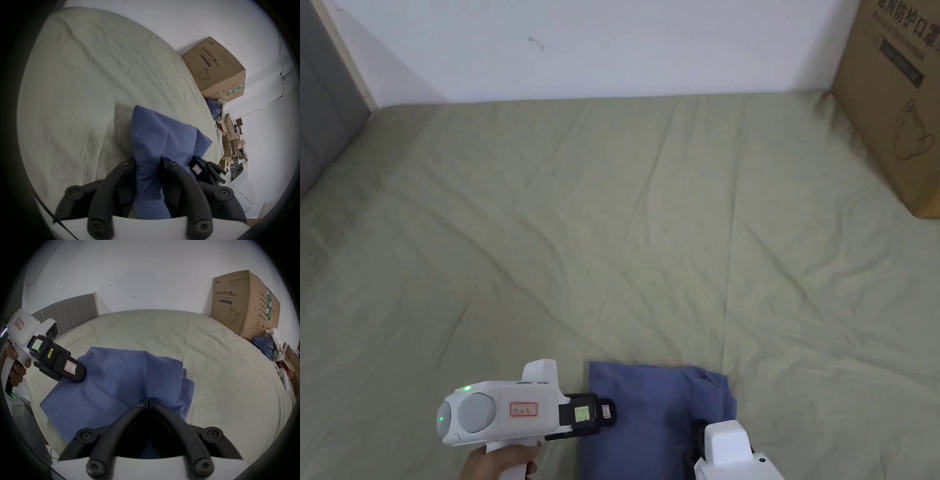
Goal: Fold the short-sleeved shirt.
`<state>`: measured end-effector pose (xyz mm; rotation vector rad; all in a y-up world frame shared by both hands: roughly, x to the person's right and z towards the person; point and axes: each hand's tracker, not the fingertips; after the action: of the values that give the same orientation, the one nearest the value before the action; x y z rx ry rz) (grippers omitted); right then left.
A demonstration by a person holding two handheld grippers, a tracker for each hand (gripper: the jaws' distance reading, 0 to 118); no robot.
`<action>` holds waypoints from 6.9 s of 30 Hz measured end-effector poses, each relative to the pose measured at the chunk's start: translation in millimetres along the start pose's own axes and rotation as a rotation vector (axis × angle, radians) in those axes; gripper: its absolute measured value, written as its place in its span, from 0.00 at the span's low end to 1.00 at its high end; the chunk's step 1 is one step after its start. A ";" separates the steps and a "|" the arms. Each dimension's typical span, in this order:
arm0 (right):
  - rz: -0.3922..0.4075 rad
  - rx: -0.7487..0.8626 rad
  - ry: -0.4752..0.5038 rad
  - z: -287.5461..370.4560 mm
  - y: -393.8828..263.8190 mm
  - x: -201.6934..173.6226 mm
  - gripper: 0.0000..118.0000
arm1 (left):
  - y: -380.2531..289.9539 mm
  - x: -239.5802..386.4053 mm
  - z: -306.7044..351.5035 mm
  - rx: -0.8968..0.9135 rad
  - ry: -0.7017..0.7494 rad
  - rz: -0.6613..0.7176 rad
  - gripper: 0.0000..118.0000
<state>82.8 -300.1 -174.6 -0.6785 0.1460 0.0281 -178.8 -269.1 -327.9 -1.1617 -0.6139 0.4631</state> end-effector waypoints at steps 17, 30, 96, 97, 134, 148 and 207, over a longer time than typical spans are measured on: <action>-0.009 0.165 0.037 41.8 78.4 -1.4 0.00 | 55.3 -36.7 95.9 0.045 0.137 -0.084 0.12; 0.045 0.215 0.041 28.0 119.6 -30.1 0.00 | 129.1 -177.6 272.5 0.114 0.580 -0.009 0.12; 0.028 0.623 -0.259 203.6 218.3 86.3 0.00 | 2.2 209.9 168.0 1.145 0.519 -0.580 0.00; 0.027 0.622 -0.260 203.5 217.9 86.6 0.00 | 1.4 210.9 166.6 1.145 0.527 -0.584 0.00; 0.037 0.621 -0.254 204.9 217.6 78.3 0.00 | -6.4 215.5 172.2 1.154 0.556 -0.629 0.00; 0.042 0.621 -0.250 206.7 219.0 76.7 0.00 | -7.0 211.8 174.6 1.154 0.564 -0.629 0.00; 0.014 0.623 -0.264 205.1 218.2 74.2 1.00 | -8.6 193.8 183.4 1.208 0.592 -0.526 1.00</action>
<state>166.0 -3.2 -163.6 -0.0484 -0.0959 0.0812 -154.8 -21.5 -230.8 0.0659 -0.0300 -0.0262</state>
